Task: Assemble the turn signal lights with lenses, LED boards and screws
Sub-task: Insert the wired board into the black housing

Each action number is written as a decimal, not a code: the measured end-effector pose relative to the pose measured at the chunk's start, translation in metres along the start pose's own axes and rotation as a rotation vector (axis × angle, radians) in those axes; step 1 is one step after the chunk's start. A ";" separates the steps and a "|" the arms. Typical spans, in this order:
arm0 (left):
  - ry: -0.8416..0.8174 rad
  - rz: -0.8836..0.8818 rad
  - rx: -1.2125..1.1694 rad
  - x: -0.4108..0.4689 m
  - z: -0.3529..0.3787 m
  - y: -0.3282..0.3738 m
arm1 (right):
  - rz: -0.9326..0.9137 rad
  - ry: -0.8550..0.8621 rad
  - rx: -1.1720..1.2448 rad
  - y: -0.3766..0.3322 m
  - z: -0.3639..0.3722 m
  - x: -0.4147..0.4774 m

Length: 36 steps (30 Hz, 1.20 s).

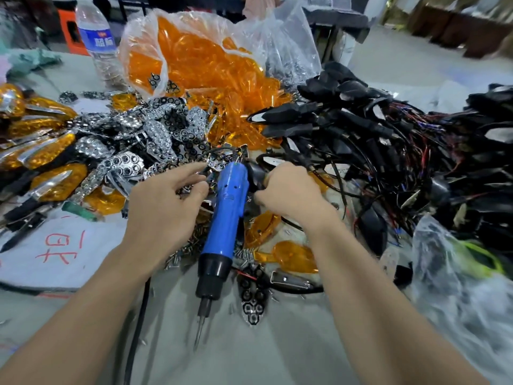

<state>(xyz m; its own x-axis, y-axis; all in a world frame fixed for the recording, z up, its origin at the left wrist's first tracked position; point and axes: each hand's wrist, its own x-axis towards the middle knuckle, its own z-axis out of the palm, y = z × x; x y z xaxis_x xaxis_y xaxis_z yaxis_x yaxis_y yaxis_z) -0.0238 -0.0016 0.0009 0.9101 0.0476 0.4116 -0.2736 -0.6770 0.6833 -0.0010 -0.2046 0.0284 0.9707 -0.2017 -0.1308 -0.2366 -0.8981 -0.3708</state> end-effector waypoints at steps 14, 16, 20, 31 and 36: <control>-0.168 -0.348 -0.924 0.014 -0.009 -0.005 | -0.219 -0.355 1.029 -0.037 -0.040 -0.030; -0.220 -0.401 -1.104 0.019 -0.012 -0.004 | -0.169 -0.552 1.184 -0.043 -0.030 -0.035; -0.182 -0.431 -1.114 0.023 -0.015 -0.003 | -0.008 -0.714 1.406 -0.043 -0.008 -0.041; -0.136 -0.355 -0.925 0.025 -0.019 -0.007 | -0.228 -0.092 0.806 -0.052 0.029 -0.039; -0.149 -0.388 -1.016 0.029 -0.025 -0.010 | -0.381 0.181 0.561 -0.069 0.046 -0.039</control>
<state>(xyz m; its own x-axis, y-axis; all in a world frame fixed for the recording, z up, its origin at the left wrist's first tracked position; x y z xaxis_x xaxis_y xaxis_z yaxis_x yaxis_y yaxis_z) -0.0023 0.0254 0.0209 0.9995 -0.0093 0.0313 -0.0273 0.2890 0.9569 -0.0240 -0.1165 0.0165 0.9707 -0.0184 0.2396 0.1826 -0.5917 -0.7852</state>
